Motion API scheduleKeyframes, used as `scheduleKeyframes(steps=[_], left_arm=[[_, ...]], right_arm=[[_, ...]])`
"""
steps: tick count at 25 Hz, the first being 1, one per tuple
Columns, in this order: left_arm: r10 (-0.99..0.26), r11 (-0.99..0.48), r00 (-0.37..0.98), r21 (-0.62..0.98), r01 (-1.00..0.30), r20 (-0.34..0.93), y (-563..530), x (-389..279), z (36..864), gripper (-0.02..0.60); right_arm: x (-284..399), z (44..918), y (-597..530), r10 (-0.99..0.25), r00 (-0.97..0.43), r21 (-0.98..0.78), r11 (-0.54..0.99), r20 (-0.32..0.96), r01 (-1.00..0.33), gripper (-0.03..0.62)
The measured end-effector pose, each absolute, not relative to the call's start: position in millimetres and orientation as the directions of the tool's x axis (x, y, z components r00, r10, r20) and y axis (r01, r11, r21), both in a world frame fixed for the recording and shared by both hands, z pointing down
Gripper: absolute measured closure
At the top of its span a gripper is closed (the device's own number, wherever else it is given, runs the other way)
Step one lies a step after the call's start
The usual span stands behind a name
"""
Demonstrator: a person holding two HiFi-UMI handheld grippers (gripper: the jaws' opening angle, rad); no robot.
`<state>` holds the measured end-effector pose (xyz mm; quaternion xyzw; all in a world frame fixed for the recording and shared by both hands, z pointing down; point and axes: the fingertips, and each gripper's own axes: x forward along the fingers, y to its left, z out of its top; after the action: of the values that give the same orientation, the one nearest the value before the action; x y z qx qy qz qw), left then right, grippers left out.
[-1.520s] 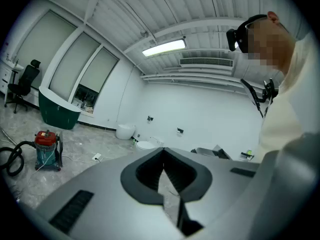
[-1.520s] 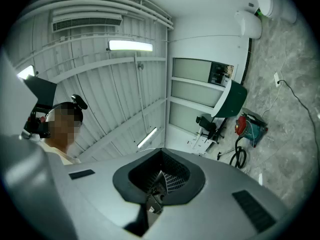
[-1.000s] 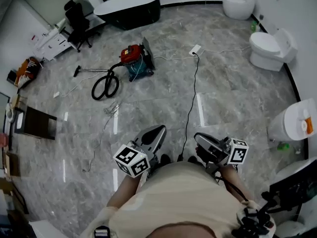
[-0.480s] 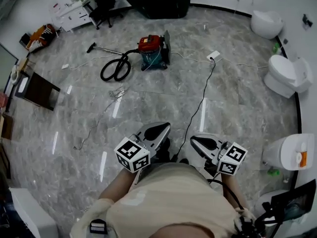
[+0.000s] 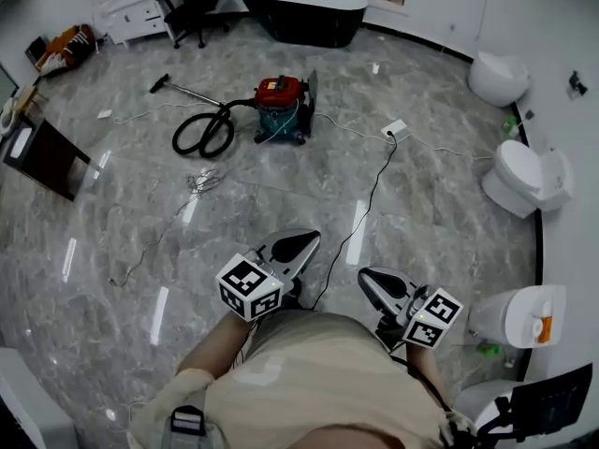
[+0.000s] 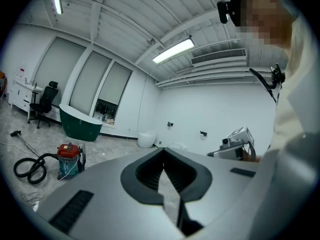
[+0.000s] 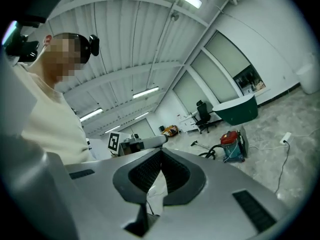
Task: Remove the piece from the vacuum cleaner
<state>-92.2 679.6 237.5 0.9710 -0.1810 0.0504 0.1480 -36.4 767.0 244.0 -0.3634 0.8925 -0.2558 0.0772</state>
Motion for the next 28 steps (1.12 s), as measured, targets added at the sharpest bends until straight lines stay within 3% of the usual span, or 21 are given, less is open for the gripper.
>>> scheduleKeyframes(steps=[15, 28], left_arm=[[-0.347, -0.888, 0.930, 0.277, -0.368, 0.123, 553, -167, 238, 0.577], [-0.471, -0.819, 0.865, 0.280, -0.502, 0.174, 522, -231, 248, 0.577]], right_arm=[[-116, 244, 641, -0.677, -0.724, -0.521, 0.573, 0.134, -0.632, 0.591], [-157, 249, 582, -0.583, -0.803, -0.555, 0.631, 0.120, -0.541, 0.591]])
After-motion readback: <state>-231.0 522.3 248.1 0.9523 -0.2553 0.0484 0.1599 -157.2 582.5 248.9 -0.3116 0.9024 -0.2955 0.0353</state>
